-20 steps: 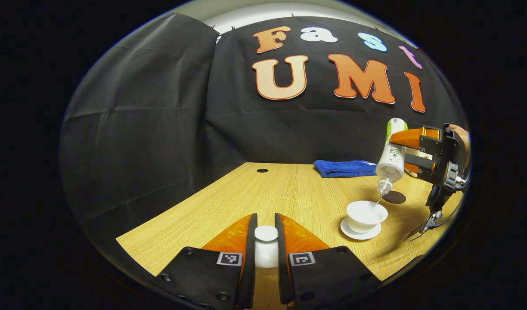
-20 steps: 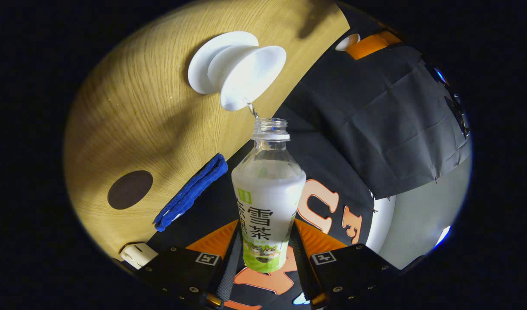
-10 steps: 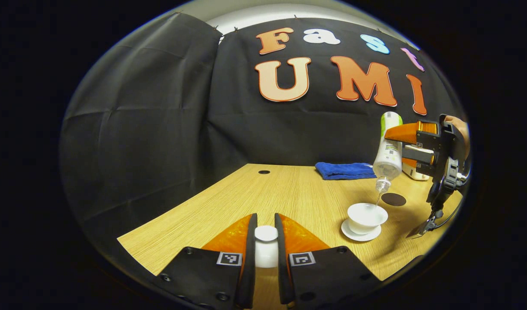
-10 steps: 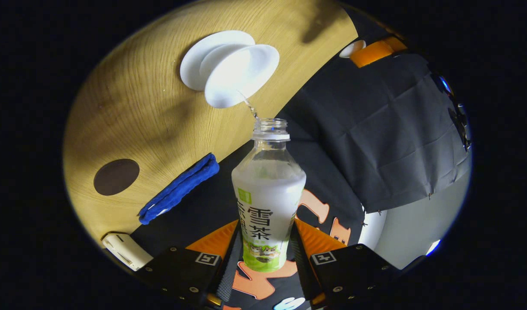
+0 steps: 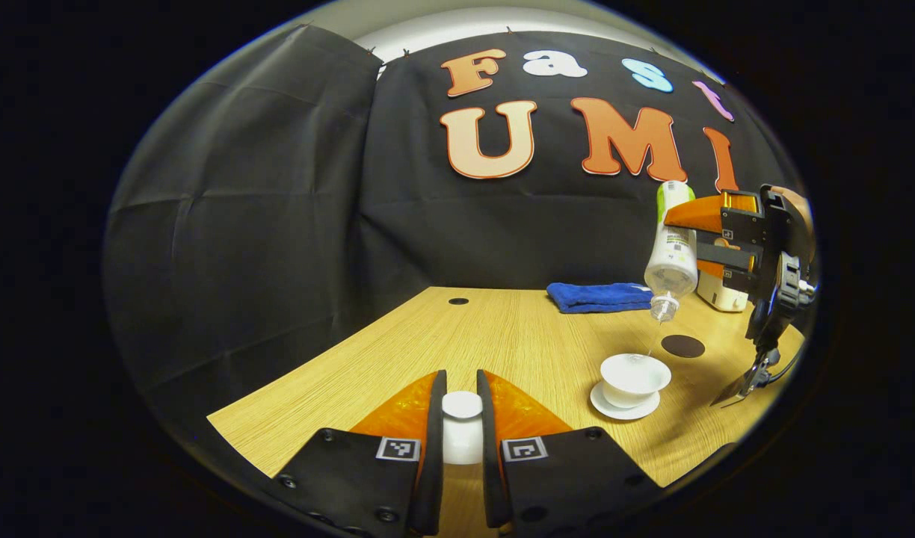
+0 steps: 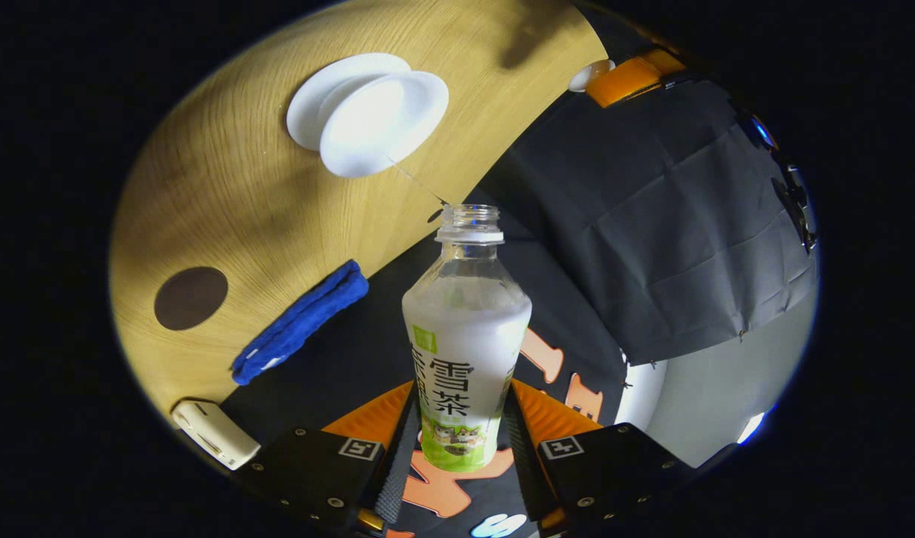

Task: Open the teacup lid with one hand, grasp the water bottle and pour water into the teacup with the other hand; after pouring, place the water bottle on the coaster and then close the teacup lid.

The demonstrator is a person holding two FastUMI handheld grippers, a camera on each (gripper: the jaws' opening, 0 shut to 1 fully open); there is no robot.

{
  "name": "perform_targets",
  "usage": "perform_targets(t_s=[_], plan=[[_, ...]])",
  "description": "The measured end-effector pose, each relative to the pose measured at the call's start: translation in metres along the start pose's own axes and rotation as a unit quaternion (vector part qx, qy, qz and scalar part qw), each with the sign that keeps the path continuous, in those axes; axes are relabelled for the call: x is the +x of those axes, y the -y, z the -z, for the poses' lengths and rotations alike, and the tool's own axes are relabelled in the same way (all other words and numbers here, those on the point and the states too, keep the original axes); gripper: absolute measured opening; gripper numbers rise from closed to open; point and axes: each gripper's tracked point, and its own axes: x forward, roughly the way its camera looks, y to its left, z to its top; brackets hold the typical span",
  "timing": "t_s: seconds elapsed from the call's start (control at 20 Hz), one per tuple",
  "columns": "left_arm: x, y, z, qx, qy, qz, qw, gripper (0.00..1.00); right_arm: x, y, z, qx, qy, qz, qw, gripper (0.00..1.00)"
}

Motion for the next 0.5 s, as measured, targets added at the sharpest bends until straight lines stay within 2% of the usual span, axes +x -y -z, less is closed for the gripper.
perform_targets(t_s=[0.05, 0.2, 0.25, 0.5], plan=[[0.001, 0.000, 0.001, 0.004, 0.000, 0.000, 1.000, 0.26, 0.001, -0.001, 0.001, 0.017, 0.002, -0.009, 1.000, 0.63], [-0.001, 0.010, -0.001, 0.012, 0.004, 0.008, 1.000, 0.26, 0.000, -0.016, -0.001, 0.090, 0.008, -0.041, 0.995, 0.60], [0.000, 0.018, 0.000, 0.012, 0.004, 0.012, 1.000, 0.26, -0.001, -0.022, -0.005, 0.116, 0.011, -0.058, 0.991, 0.63], [0.003, 0.032, -0.002, 0.014, -0.001, 0.021, 1.000, 0.26, -0.005, -0.035, -0.026, 0.217, 0.022, -0.084, 0.972, 0.63]])
